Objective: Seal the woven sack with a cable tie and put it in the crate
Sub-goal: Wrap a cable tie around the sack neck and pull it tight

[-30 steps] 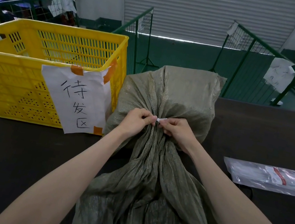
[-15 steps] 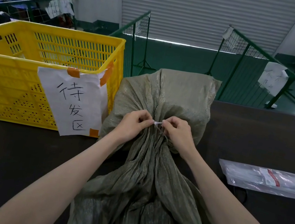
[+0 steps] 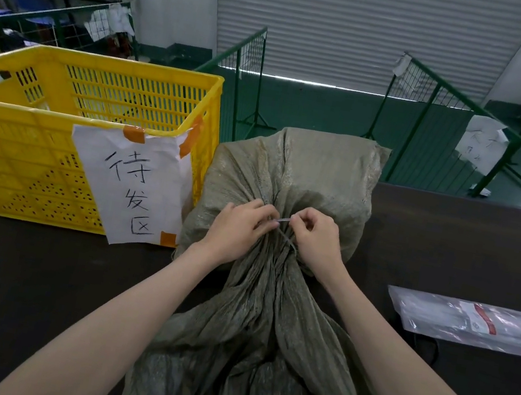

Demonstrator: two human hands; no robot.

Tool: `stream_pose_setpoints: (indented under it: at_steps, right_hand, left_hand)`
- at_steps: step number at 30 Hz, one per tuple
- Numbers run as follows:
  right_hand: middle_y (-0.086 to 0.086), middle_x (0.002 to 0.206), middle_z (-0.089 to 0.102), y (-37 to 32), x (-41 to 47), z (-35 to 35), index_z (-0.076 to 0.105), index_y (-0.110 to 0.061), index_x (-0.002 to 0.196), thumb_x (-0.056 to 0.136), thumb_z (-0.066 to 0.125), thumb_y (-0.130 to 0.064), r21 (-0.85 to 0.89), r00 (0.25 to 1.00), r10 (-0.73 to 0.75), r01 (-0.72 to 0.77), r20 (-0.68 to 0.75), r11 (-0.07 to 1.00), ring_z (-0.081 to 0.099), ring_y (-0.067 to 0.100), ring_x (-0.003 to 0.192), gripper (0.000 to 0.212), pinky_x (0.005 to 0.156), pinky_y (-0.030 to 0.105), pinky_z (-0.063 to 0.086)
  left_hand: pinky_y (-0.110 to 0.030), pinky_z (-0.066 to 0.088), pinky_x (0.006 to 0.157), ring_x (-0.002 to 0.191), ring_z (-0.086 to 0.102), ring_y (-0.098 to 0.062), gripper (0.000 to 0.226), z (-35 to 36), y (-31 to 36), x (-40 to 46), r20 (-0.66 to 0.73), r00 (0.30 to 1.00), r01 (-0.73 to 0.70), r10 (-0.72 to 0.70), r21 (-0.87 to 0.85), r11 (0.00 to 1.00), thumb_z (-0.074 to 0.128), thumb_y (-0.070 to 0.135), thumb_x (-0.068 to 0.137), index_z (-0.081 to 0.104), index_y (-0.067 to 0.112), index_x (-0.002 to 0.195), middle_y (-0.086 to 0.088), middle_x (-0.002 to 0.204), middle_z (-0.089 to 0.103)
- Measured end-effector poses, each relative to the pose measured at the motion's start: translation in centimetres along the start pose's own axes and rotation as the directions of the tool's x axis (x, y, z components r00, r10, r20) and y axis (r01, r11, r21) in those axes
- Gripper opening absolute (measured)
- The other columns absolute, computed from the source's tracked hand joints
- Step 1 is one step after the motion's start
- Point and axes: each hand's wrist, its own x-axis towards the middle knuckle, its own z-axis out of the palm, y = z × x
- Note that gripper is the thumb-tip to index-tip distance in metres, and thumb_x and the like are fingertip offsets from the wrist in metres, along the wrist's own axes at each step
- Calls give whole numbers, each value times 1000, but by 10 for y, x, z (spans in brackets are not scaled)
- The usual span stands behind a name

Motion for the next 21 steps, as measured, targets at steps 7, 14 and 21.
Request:
stream_pose_setpoints:
  at_steps: [7,14,21]
  right_hand:
    - [-5,57,51,1,-1,-6,64,-1,71,87,57,-11,6,992,15,-14,-128,1000,45,11,56,20,57,24,32]
    - [-3,56,50,17,-7,-21,63,-1,72,89,58,-15,78,975,89,-74,-202,994,43,10,55,23,60,30,38]
    - [-1,56,48,12,-17,-10,56,-18,67,86,57,-46,367,975,181,-124,-125,922,42,20,56,34,54,37,34]
  left_hand:
    - [-37,41,73,84,59,-16,17,8,-6,-6,-25,999,26,-28,-80,996,51,34,96,63,23,96,15,86,54]
    - [-50,47,82,82,57,-11,14,21,-22,-19,26,996,92,-89,-193,977,53,35,95,64,27,94,15,85,57]
    - [-45,46,76,83,59,-14,15,22,-14,-16,-22,1000,16,-20,-178,984,56,32,93,67,22,94,12,85,58]
